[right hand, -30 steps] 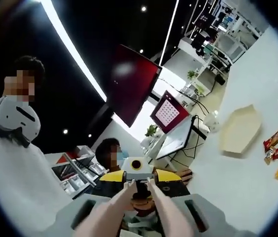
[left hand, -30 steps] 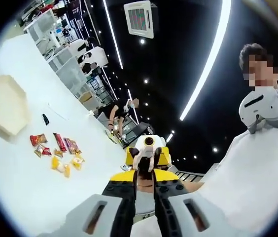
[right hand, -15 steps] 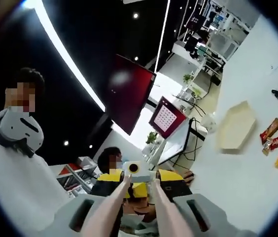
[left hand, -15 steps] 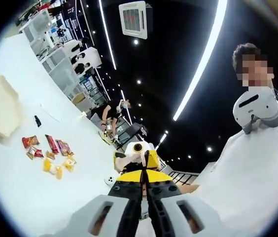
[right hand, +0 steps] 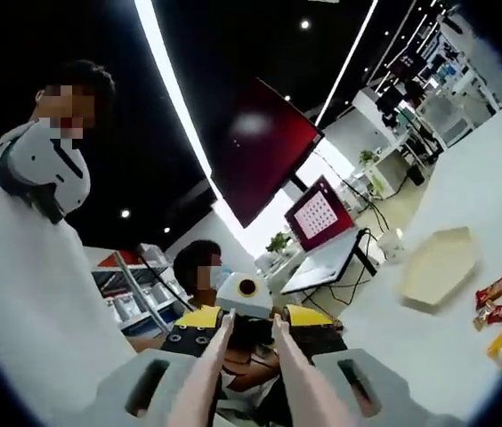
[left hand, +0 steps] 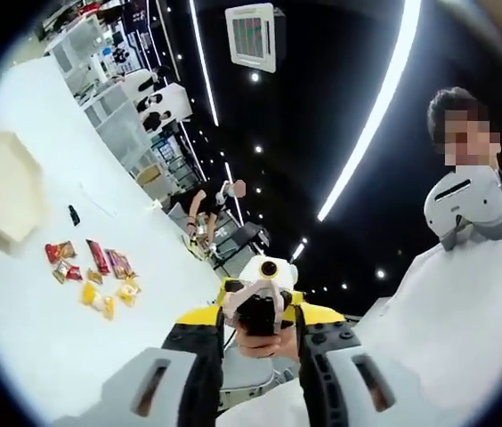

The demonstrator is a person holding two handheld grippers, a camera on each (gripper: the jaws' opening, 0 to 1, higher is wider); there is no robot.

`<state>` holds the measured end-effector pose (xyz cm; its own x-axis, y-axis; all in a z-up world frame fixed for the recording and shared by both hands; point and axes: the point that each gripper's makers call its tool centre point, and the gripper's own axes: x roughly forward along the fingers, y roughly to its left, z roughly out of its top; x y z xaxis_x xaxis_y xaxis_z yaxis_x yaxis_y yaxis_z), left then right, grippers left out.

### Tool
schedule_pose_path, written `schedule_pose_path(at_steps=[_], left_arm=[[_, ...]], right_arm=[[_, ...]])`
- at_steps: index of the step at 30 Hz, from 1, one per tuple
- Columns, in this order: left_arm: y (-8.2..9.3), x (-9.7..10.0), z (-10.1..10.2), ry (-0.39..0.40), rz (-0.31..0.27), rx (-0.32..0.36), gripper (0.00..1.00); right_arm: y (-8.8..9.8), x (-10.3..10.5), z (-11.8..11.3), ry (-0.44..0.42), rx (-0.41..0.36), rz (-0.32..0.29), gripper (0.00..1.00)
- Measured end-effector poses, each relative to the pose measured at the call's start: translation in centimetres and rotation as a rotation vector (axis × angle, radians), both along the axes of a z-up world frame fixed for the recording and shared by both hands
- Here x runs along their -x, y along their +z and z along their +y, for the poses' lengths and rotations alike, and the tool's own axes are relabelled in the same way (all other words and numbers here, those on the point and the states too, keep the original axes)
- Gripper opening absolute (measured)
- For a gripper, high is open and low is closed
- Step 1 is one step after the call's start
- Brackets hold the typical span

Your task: Place the target food into the container with the food tongs after gripping and lifting it, then release it inside without dropping or visibly crushing the food.

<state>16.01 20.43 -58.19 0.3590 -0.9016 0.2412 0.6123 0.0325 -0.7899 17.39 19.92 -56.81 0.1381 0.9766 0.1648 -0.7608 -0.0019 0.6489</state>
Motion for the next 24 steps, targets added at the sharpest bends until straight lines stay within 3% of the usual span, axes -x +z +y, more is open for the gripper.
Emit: schedule_pose_path(at_steps=[1, 2, 3, 15, 19, 23, 24], left_arm=[[-0.3, -0.3, 0.2, 0.019, -0.005, -0.026, 0.19], [0.1, 0.2, 0.0, 0.001, -0.022, -0.001, 0.22], [0.1, 0.1, 0.0, 0.002, -0.031, -0.001, 0.20], [0.6, -0.1, -0.1, 0.012, -0.136, -0.027, 0.17], [0.4, -0.3, -0.2, -0.004, -0.116, -0.031, 0.18], [-0.2, -0.5, -0.3, -0.028, -0.041, -0.010, 0.21], [-0.4, -0.5, -0.3, -0.024, -0.052, -0.015, 0.21]], right_arm=[[0.7, 0.9, 0.1, 0.059, -0.047, 0.086, 0.24], [0.5, 0.4, 0.1, 0.023, -0.034, 0.033, 0.26], [0.5, 0.5, 0.2, 0.021, -0.033, 0.025, 0.24], [0.7, 0.7, -0.1, 0.057, -0.037, 0.062, 0.23], [0.4, 0.9, -0.1, 0.061, -0.022, 0.060, 0.23], [-0.2, 0.7, -0.1, 0.055, -0.007, 0.095, 0.24], [-0.3, 0.7, -0.2, 0.055, -0.006, 0.101, 0.24]])
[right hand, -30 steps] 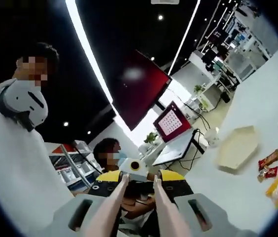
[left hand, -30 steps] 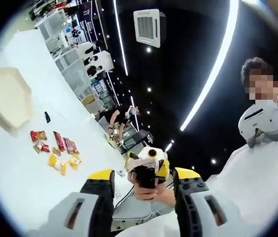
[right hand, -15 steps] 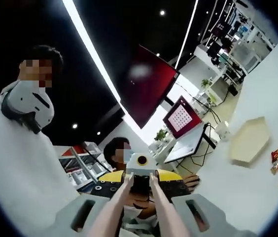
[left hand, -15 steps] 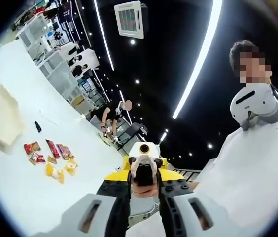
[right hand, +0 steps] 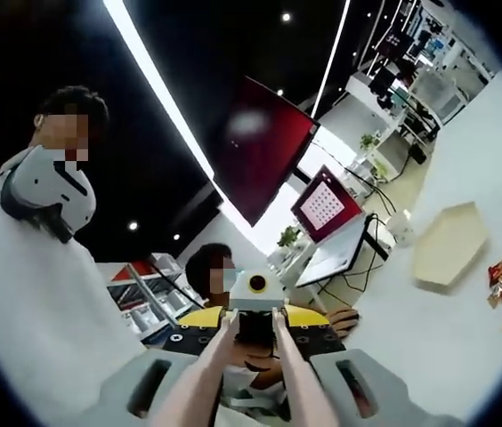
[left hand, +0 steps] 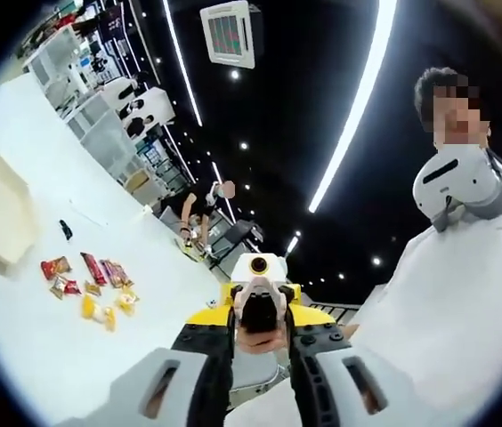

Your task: Place the target food into the container with the food tongs after gripping and lifting it, then release it inside without dropping or visibly crushing the food.

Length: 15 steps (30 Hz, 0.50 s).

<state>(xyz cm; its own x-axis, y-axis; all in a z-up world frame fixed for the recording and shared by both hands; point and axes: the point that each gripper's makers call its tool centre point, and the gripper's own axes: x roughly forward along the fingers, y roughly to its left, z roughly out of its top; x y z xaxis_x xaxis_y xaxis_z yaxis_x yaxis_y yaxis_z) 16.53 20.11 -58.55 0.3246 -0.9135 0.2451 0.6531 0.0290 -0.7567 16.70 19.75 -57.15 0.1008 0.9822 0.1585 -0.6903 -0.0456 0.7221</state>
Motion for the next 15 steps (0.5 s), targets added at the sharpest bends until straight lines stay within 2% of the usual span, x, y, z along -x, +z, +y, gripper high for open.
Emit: schedule_pose_path(at_steps=[6, 11, 13, 15], left_arm=[[-0.2, 0.3, 0.0, -0.034, 0.043, 0.018, 0.19], [-0.6, 0.5, 0.7, -0.053, 0.066, 0.033, 0.22], [-0.7, 0.4, 0.8, -0.038, 0.062, 0.020, 0.25], [-1.3, -0.2, 1.3, 0.015, 0.065, 0.009, 0.26]], right_arm=[[-0.3, 0.4, 0.4, 0.029, -0.001, 0.044, 0.23], [-0.6, 0.5, 1.2, 0.040, 0.022, 0.046, 0.25], [-0.7, 0.3, 1.2, 0.033, 0.030, 0.047, 0.26], [-1.1, -0.5, 1.3, -0.019, 0.044, 0.032, 0.26]])
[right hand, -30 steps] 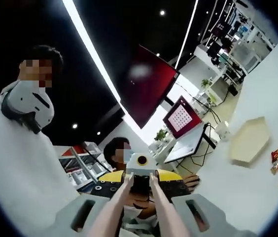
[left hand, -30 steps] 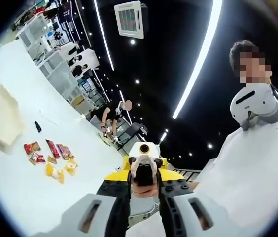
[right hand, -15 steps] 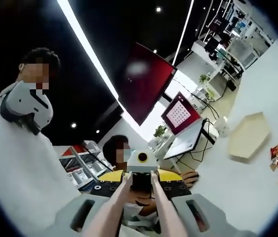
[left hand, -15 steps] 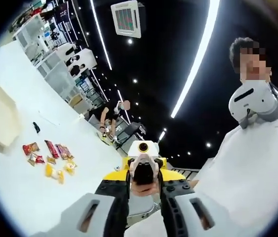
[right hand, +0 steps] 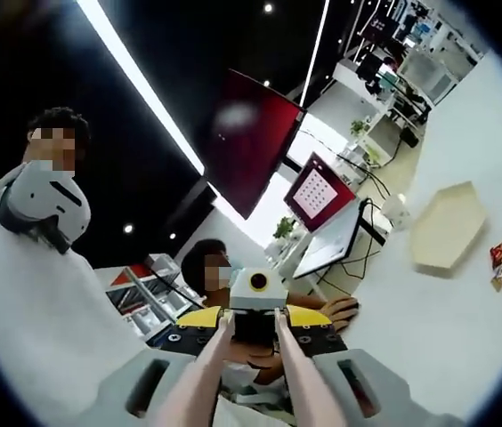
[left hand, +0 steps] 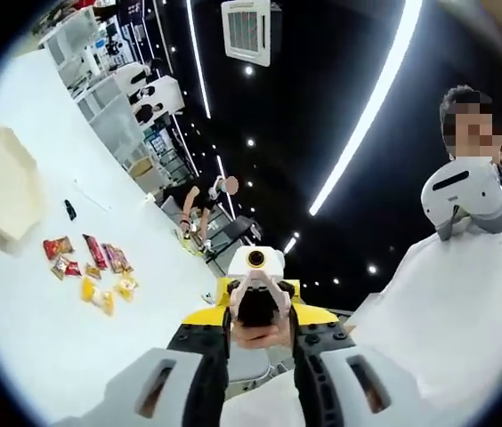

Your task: Place the target food into the container with the food tongs after gripping and lifting it, then release it inside without dropping or visibly crushing the food.

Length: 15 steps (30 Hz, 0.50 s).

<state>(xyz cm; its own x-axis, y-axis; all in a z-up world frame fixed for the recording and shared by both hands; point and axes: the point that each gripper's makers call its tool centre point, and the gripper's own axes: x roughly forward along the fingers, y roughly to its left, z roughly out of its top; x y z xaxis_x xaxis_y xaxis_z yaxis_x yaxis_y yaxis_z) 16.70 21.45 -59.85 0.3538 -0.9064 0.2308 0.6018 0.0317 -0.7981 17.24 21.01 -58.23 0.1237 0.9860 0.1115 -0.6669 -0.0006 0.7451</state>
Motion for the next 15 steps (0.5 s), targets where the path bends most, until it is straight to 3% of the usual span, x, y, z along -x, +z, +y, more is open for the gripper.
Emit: schedule_pose_path(at_steps=[3, 6, 8, 15], left_arm=[[-1.3, -0.2, 0.5, 0.041, 0.001, -0.061, 0.35], [-2.4, -0.9, 1.6, 0.109, -0.015, -0.124, 0.48], [-3.1, -1.3, 2.3, 0.146, -0.040, -0.163, 0.52], [-5.1, -3.4, 3.6, 0.279, -0.079, -0.253, 0.69]], right_arm=[[0.3, -1.3, -0.6, -0.092, -0.032, 0.012, 0.26], [-1.1, -2.2, -1.3, -0.152, 0.048, -0.026, 0.26], [-2.2, -2.7, -1.8, -0.194, 0.114, -0.052, 0.27], [-5.4, -3.6, -4.3, -0.333, 0.244, -0.046, 0.27]])
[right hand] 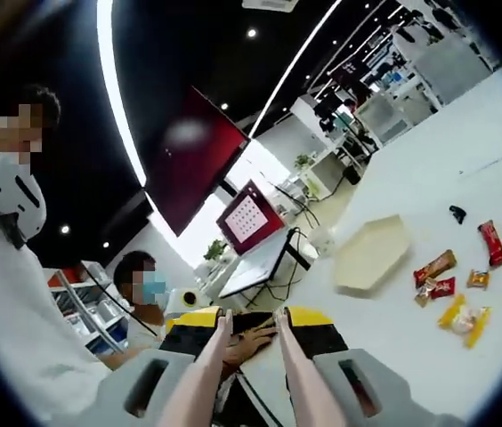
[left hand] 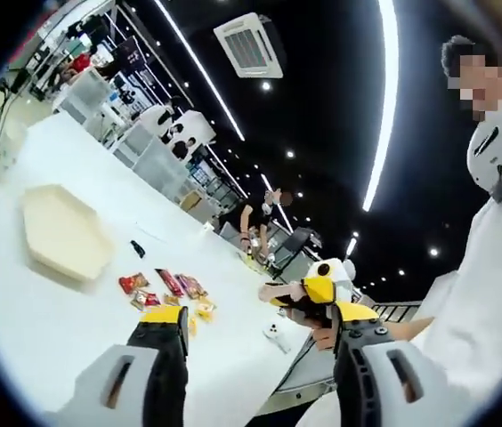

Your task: Place the target food into the container with the food tongs after gripping and lifting it, then release it inside without dropping or visibly crushing the food.

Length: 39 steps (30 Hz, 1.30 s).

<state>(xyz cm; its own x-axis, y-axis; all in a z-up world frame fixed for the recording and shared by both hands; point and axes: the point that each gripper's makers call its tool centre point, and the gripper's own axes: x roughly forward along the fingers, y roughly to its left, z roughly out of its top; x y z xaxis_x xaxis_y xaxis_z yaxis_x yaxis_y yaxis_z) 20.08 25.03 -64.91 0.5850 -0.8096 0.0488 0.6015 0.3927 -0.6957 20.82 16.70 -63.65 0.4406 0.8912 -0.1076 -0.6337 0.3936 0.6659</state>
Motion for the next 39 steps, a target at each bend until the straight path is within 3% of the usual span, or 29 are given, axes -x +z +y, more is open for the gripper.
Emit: schedule_pose_path(at_steps=[2, 6, 8, 10, 12, 16, 19, 24, 29, 32, 34, 39], left_arm=[[-0.3, -0.1, -0.2, 0.001, 0.008, -0.007, 0.71], [-1.4, -0.6, -0.9, 0.020, 0.039, -0.057, 0.81], [-1.7, -0.8, -1.4, 0.030, 0.011, -0.112, 0.87], [-1.8, -0.9, -2.1, 0.033, 0.015, -0.128, 0.91], [-1.8, -1.0, -2.6, 0.036, 0.016, -0.139, 0.93], [-1.3, -1.3, -2.9, 0.079, 0.001, -0.162, 0.99], [-1.1, -1.2, -3.1, 0.086, -0.015, -0.195, 0.99], [-1.7, -0.6, -2.9, 0.085, 0.005, -0.256, 0.99], [-2.2, -0.4, -2.6, 0.106, 0.026, -0.297, 0.99], [-2.1, -0.8, -2.2, 0.144, 0.023, -0.303, 0.99], [-2.0, -0.9, -2.2, 0.159, 0.027, -0.296, 0.99], [-2.2, -1.0, -2.2, 0.181, 0.021, -0.305, 0.99]], right_arm=[[-0.6, 0.0, -0.5, -0.010, 0.050, -0.034, 0.27], [-1.5, -0.2, -2.0, -0.041, 0.050, -0.027, 0.27], [-2.2, -0.4, -2.7, -0.038, 0.071, -0.043, 0.26], [-1.9, -0.1, -2.8, -0.003, 0.063, -0.059, 0.26], [-1.2, -0.6, -2.9, -0.014, -0.012, -0.038, 0.26], [-1.7, -2.5, -4.3, -0.057, 0.010, -0.025, 0.27], [-3.2, -4.4, -6.5, -0.101, 0.133, -0.101, 0.27], [-7.3, -5.7, -9.4, -0.032, 0.472, -0.211, 0.27], [-8.7, -6.6, -9.9, 0.014, 0.589, -0.266, 0.27], [-10.3, -7.2, -9.3, 0.097, 0.728, -0.332, 0.27], [-11.1, -7.7, -8.9, 0.129, 0.771, -0.364, 0.27], [-13.7, -9.5, -8.2, 0.164, 0.818, -0.328, 0.27]])
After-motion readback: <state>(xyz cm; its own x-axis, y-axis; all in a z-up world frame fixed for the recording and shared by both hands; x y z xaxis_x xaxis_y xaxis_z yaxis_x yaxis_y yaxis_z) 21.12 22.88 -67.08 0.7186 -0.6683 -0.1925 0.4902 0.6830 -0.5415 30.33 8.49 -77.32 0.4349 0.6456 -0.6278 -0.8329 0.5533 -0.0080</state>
